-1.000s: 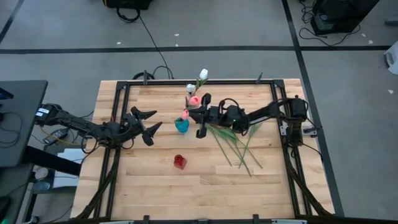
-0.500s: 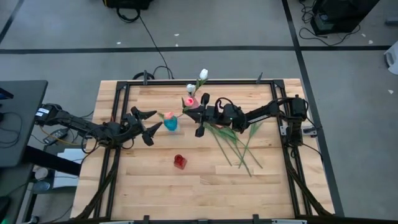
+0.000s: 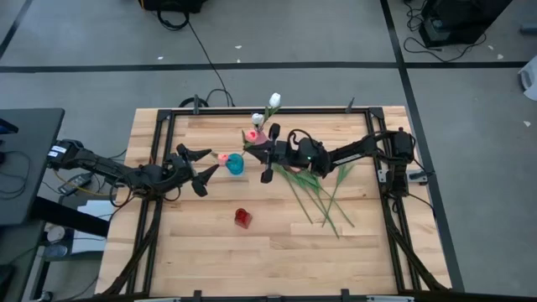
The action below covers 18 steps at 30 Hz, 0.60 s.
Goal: Sort flowers into vase by color
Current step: Put the top pink flower into the blue vase
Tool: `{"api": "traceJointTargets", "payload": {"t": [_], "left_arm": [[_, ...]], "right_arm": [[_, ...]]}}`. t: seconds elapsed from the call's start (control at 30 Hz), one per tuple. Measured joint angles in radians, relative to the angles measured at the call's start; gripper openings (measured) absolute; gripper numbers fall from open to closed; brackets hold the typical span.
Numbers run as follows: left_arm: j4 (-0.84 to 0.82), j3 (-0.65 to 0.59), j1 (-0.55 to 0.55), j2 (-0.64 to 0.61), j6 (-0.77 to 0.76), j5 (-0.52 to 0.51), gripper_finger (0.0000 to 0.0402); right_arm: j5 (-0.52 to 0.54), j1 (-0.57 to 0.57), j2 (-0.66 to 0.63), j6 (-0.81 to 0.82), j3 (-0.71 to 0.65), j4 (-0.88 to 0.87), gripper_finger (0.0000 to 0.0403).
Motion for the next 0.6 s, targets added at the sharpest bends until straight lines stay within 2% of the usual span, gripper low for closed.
{"api": "traceJointTargets", "payload": {"t": [0.23, 0.47, 0.6], "left_arm": [[0.000, 0.000, 0.000, 0.000, 0.000, 0.000, 0.0307], [0.000, 0.000, 0.000, 0.000, 0.000, 0.000, 0.0307], [0.000, 0.000, 0.000, 0.000, 0.000, 0.000, 0.0307]], "right_arm": [[-0.019, -0.008, 0.000, -0.009, 0.159, -0.359, 0.0010], [0.021, -0.036, -0.001, 0.042, 0.203, -0.510, 0.0013], [-0.024, -0.064, -0.001, 0.094, 0.203, -0.611, 0.0043]]}}
